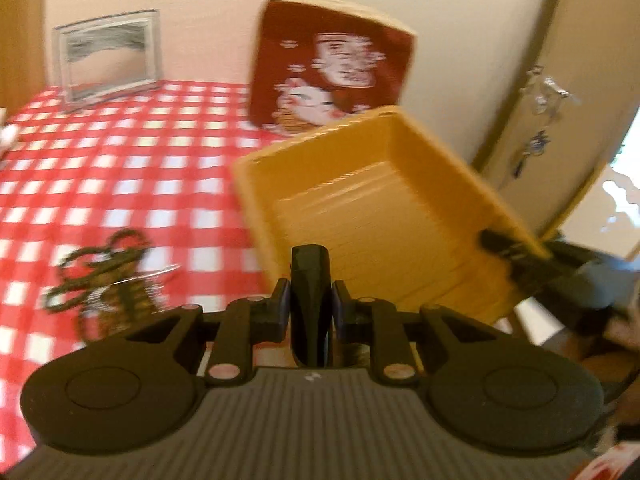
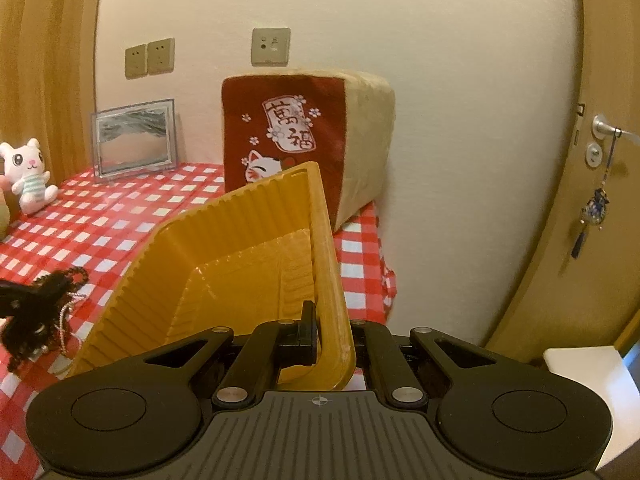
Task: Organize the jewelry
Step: 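Grasp a black strap item with the left tool and drop it into the tray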
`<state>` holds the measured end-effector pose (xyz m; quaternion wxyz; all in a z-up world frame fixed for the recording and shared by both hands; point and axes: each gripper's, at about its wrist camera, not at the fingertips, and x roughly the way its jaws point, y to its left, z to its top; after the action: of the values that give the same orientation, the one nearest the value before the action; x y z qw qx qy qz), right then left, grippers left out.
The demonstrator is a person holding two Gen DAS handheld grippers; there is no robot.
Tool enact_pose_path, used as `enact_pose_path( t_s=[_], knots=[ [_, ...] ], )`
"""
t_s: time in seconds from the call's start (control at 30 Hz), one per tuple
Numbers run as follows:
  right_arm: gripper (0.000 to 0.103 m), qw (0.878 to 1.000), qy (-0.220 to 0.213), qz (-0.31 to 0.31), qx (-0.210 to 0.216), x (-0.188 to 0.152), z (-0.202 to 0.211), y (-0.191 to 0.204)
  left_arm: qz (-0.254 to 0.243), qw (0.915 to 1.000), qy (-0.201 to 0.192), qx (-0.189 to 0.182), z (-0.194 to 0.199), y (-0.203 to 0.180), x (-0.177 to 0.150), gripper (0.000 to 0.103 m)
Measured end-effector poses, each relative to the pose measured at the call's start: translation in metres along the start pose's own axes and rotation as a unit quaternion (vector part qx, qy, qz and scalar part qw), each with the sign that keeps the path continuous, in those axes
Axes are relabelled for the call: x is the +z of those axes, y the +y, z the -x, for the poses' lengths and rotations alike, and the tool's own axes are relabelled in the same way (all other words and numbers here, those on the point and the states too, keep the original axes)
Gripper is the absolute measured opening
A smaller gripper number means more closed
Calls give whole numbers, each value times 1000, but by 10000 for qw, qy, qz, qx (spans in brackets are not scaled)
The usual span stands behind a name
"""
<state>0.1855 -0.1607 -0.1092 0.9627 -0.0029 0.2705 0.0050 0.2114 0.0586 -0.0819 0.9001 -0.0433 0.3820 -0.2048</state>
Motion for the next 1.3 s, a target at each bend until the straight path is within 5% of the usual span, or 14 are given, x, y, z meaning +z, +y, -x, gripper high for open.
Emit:
enact_pose_path(
  t_s=[0.23, 0.47, 0.8, 1.03, 1.3],
  knots=[
    [4, 10000, 15, 2, 79, 0, -2, 2, 61, 9982, 350, -478, -38, -27, 6, 19],
    [4, 10000, 38, -10, 92, -1, -1, 2, 278, 9955, 707, -570, -64, -32, -2, 19],
    [4, 9999, 100, -85, 74, -4, -1, 1, 483, 9967, 289, -578, -24, -23, 0, 28],
    [4, 9998, 111, -119, 67, -4, -2, 0, 650, 9977, -107, 176, 27, 20, -16, 28],
    [4, 9998, 127, -172, 34, -5, -3, -1, 263, 9906, 94, 1342, 39, 60, -52, 27]
  ],
)
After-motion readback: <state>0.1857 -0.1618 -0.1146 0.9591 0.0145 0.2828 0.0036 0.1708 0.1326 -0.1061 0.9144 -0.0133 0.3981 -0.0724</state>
